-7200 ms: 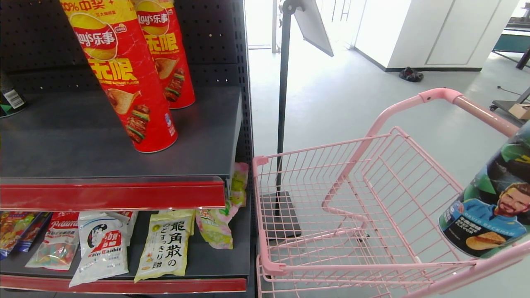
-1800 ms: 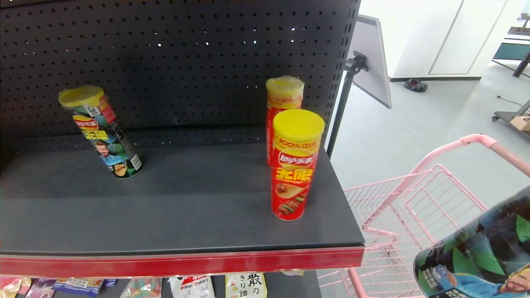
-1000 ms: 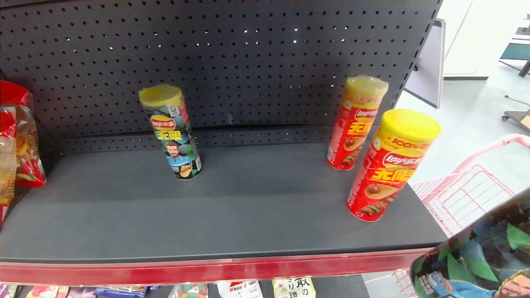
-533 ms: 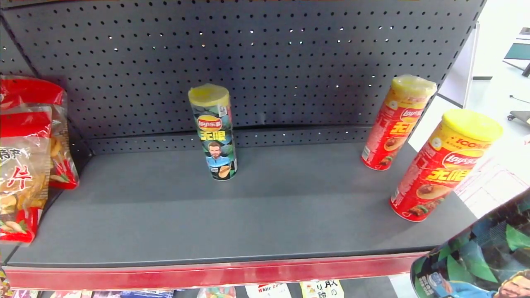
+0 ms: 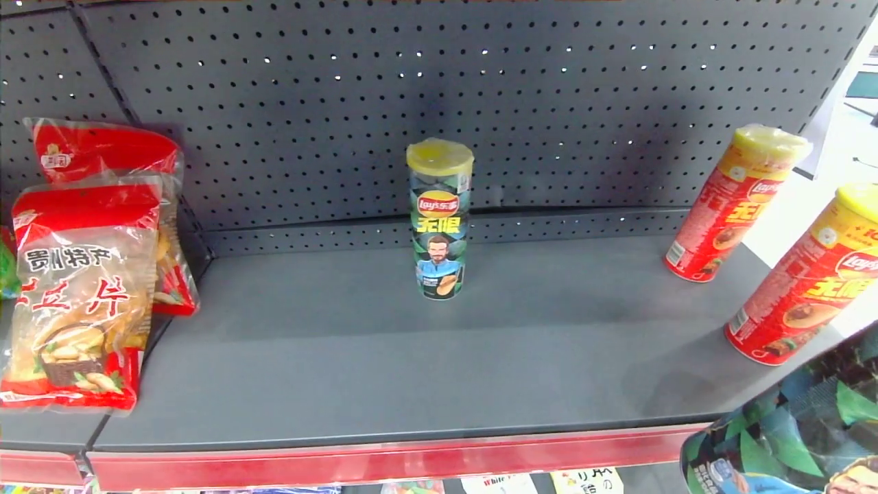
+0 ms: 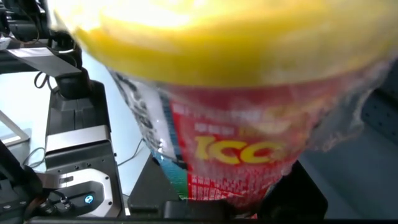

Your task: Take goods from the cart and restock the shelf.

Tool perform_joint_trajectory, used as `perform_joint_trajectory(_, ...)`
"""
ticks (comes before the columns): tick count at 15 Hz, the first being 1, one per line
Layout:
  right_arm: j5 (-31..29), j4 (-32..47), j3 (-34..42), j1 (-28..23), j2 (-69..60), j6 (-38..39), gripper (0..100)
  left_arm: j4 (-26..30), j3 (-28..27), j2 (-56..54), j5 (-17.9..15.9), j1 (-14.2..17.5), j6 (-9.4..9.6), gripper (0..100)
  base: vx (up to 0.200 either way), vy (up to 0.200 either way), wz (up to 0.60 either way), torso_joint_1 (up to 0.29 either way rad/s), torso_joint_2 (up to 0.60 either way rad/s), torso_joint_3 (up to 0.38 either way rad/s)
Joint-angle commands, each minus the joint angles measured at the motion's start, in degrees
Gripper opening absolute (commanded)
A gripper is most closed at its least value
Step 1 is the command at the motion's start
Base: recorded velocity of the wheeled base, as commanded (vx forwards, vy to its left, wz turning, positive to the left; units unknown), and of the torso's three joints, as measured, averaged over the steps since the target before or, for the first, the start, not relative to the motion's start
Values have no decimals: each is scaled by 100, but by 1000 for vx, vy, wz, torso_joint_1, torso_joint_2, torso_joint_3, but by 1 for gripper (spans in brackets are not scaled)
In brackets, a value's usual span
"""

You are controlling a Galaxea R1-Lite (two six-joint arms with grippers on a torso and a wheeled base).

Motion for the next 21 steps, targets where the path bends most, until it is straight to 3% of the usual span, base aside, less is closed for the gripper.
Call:
perform_joint_trajectory(1,-5,-12,65,-6,-21,-2,0,-1,1,5,0,1,22,100,0,0,0,0,0,0)
perform_joint_trajectory(21,-31,-3,504,3,-654,7,0,-1,1,5,0,1,31,100,0,0,0,0,0,0)
